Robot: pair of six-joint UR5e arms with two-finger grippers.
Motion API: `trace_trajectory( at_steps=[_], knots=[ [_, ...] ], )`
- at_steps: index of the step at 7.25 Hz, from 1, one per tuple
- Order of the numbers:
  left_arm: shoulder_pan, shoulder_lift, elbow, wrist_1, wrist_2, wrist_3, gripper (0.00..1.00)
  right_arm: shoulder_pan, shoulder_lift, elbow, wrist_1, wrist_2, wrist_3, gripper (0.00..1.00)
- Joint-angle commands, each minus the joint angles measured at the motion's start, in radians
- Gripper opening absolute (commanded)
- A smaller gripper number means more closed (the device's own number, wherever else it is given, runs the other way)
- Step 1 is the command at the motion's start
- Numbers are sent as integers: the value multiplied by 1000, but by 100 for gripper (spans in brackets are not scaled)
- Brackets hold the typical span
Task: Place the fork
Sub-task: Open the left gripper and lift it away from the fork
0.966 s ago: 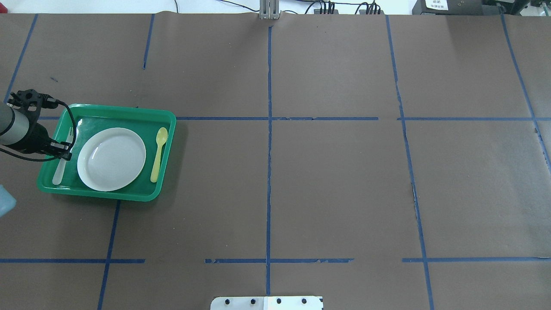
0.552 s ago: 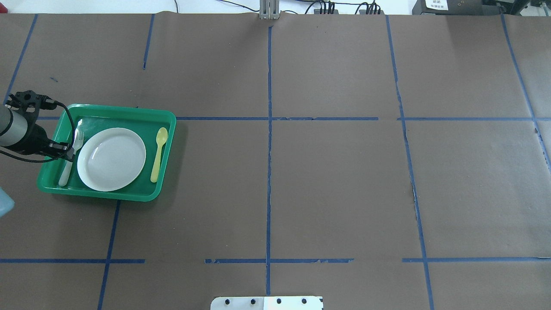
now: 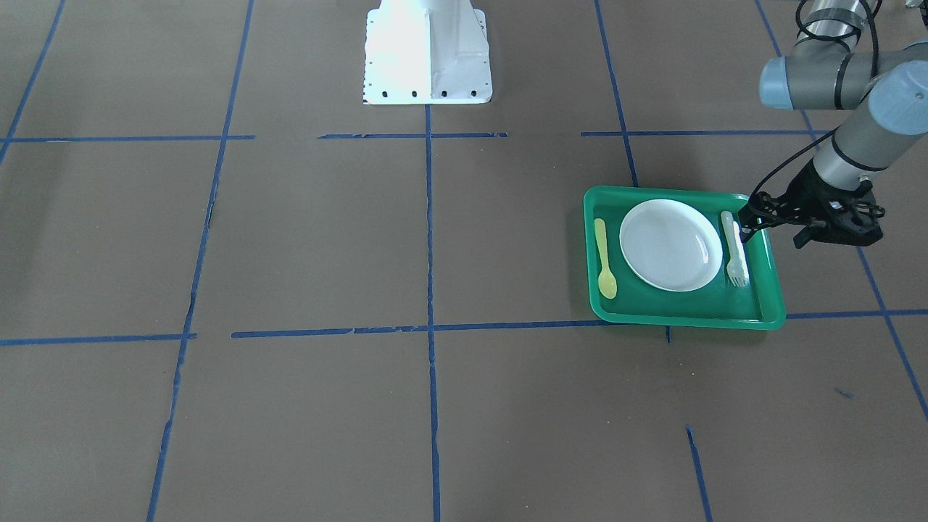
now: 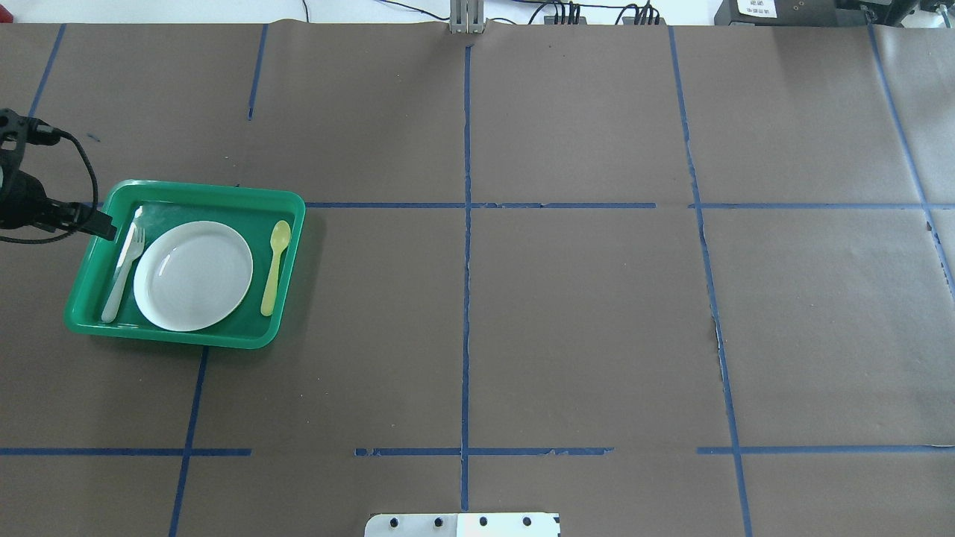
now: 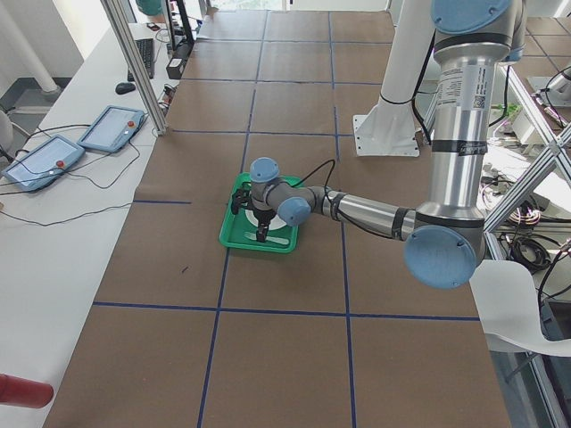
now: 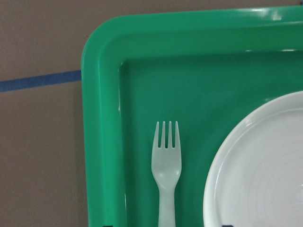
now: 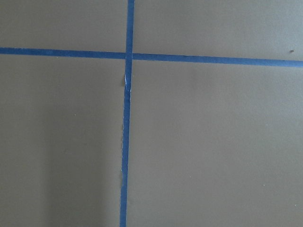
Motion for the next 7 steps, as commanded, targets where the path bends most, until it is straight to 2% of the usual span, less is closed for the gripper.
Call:
trace_trajectory(
  at_steps=[1, 3, 4, 5, 7],
  knots=[
    [-157, -2, -55, 111, -12, 300, 100, 0, 0, 0, 0, 0, 0, 100],
    [-316, 7, -45, 294, -124, 601, 100, 0, 0, 0, 0, 0, 2, 100],
    [-393, 15, -31, 403, -163, 643, 100, 0, 0, 0, 0, 0, 0, 100],
    [-500, 62, -4, 430, -189, 648, 100, 0, 0, 0, 0, 0, 0, 100],
    [-561, 108, 52, 435, -189, 772, 100, 0, 0, -1, 0, 0, 0, 100]
  ],
)
